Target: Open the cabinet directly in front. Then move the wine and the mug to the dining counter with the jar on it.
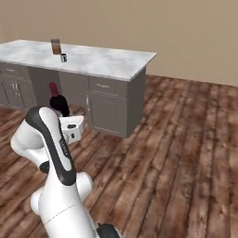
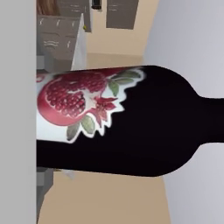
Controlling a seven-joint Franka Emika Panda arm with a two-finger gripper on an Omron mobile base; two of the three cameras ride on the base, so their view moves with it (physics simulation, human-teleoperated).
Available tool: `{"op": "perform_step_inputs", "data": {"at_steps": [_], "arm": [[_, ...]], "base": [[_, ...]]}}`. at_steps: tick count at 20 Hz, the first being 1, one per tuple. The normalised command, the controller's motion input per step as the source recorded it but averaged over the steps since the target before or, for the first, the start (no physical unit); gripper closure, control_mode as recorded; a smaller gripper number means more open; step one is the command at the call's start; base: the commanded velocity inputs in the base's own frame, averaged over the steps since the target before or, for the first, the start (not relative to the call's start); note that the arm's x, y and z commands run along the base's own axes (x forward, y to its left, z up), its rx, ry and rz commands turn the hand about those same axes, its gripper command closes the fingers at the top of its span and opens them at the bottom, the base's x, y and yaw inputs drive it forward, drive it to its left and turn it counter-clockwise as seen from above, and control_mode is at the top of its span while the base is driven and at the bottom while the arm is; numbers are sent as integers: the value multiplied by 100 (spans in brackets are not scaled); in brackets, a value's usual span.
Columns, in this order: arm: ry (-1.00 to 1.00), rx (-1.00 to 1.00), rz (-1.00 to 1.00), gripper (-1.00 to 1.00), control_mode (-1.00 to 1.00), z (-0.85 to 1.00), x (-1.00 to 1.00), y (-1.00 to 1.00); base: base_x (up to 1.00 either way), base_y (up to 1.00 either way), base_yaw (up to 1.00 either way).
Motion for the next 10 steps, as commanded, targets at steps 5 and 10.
{"op": "perform_step_inputs", "data": {"at_steps": [5, 10], "arm": [[0, 0, 0, 100, 100, 0, 0, 0], [0, 0, 0, 100, 100, 0, 0, 0]], "base": [[87, 100, -9], [85, 100, -5]]}}
